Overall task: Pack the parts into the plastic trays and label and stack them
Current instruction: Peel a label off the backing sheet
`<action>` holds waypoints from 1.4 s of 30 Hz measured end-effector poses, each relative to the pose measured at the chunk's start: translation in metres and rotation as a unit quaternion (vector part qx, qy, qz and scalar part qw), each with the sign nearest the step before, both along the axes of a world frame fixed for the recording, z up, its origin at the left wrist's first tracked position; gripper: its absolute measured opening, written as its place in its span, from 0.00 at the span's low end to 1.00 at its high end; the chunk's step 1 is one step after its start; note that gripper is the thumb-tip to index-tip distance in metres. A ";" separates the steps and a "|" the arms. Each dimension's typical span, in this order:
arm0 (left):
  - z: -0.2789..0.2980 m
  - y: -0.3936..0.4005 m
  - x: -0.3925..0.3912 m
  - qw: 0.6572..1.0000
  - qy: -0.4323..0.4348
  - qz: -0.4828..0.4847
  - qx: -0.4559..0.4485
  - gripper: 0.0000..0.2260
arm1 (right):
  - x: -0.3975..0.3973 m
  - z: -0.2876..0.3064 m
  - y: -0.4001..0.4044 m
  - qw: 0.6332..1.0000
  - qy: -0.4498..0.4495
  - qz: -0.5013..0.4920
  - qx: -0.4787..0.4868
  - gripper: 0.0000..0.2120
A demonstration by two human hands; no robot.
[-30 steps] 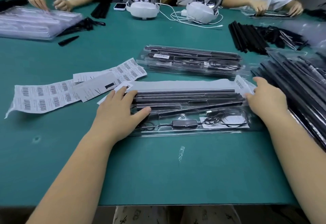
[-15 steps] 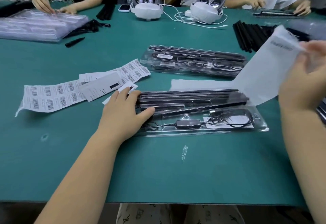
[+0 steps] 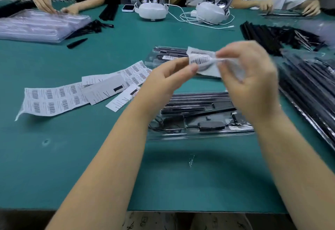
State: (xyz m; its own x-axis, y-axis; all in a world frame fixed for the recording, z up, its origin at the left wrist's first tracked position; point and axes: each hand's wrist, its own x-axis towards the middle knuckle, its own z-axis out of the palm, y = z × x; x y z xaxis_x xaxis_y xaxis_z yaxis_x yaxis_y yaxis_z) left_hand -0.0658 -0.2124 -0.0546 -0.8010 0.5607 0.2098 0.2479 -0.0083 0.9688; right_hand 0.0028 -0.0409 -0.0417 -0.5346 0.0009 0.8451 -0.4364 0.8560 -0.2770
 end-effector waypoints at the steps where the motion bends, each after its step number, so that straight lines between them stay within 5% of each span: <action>1: -0.005 0.005 -0.001 1.000 -0.022 0.009 0.020 0.18 | 0.001 -0.006 -0.007 1.000 0.003 0.001 -0.014 0.06; 3: -0.015 0.010 -0.003 0.995 -0.070 0.052 0.056 0.21 | 0.000 -0.012 -0.013 0.998 0.033 0.017 -0.055 0.09; 7: -0.024 0.005 -0.011 0.969 -0.156 0.043 0.185 0.09 | -0.003 -0.027 -0.012 0.993 0.050 -0.094 -0.056 0.25; 12: -0.017 -0.002 -0.020 0.861 -0.320 0.105 0.382 0.06 | -0.001 -0.036 0.001 0.957 -0.048 -0.269 -0.100 0.33; 17: -0.015 -0.008 -0.018 0.766 -0.403 0.143 0.480 0.06 | -0.002 -0.034 0.005 0.966 -0.072 -0.234 -0.089 0.29; 19: -0.015 -0.006 -0.015 0.782 -0.419 0.164 0.431 0.05 | -0.002 -0.036 0.003 0.972 -0.094 -0.198 -0.088 0.27; 24: -0.020 0.008 -0.006 0.903 -0.340 0.192 0.176 0.08 | -0.003 -0.040 -0.001 0.965 -0.156 -0.203 -0.051 0.17; 29: -0.019 0.005 -0.006 0.922 -0.344 0.108 0.141 0.08 | -0.008 -0.041 0.013 0.929 -0.269 -0.254 -0.010 0.16; 32: -0.019 -0.001 -0.004 0.924 -0.353 -0.008 0.145 0.11 | -0.013 -0.046 0.015 0.926 -0.328 -0.184 -0.033 0.18; 35: -0.020 -0.009 -0.002 0.928 -0.321 -0.138 0.131 0.20 | -0.015 -0.050 0.000 0.940 -0.303 -0.059 -0.145 0.17; 37: -0.020 -0.015 -0.004 0.918 -0.321 -0.191 0.132 0.34 | -0.016 -0.051 -0.007 0.943 -0.277 -0.009 -0.186 0.15; 39: -0.016 -0.017 -0.007 0.913 -0.347 -0.176 0.120 0.40 | -0.016 -0.050 -0.007 0.941 -0.271 0.008 -0.201 0.16; 42: -0.016 -0.011 -0.007 0.940 -0.321 -0.027 0.108 0.21 | -0.015 -0.050 -0.009 0.952 -0.250 0.026 -0.174 0.16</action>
